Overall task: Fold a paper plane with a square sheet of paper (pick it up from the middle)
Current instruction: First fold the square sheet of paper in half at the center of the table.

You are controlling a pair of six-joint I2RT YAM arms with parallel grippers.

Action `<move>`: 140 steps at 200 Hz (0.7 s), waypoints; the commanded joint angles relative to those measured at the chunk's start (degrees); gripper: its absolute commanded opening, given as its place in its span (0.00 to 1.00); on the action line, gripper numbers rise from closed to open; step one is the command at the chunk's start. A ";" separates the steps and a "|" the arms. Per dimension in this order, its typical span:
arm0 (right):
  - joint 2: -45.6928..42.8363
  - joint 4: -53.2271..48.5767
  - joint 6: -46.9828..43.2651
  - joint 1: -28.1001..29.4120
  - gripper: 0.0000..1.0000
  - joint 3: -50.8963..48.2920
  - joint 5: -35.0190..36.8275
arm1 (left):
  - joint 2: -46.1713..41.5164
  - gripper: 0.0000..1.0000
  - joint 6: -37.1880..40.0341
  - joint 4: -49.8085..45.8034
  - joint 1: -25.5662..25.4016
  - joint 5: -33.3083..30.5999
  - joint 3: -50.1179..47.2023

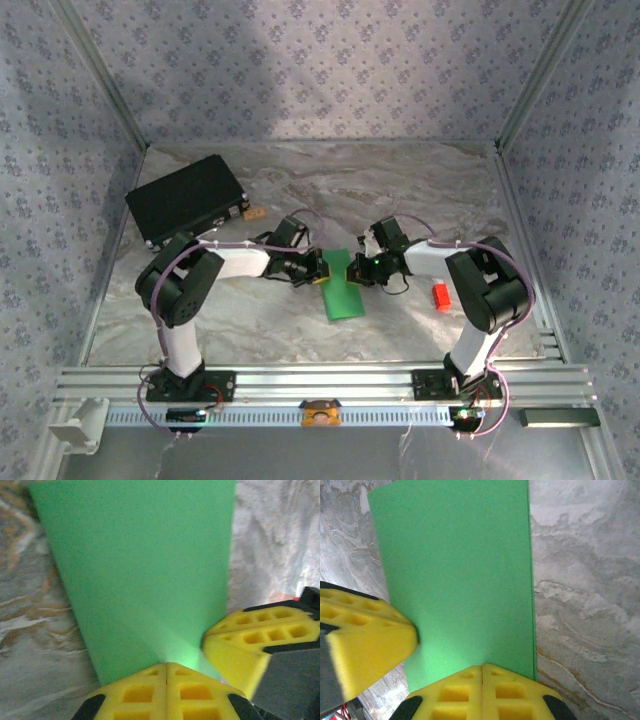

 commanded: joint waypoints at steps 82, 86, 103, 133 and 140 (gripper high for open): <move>2.44 -5.38 1.31 0.59 0.00 -3.36 7.49 | -2.02 0.00 3.58 -4.23 0.99 -1.77 2.15; 2.35 -5.40 1.26 0.55 0.00 -3.25 7.47 | -2.23 0.00 3.58 -4.27 1.04 -1.50 2.66; 2.25 -5.42 1.37 0.57 0.00 -3.22 7.37 | -1.91 0.00 3.71 -4.12 1.44 -0.94 4.37; 2.30 -5.33 1.41 0.64 0.00 -3.47 7.37 | 1.15 0.00 2.75 -2.93 2.52 0.20 4.87; 2.34 -5.33 1.48 0.72 0.00 -3.52 7.38 | 1.63 0.00 2.41 -2.14 2.79 0.36 4.45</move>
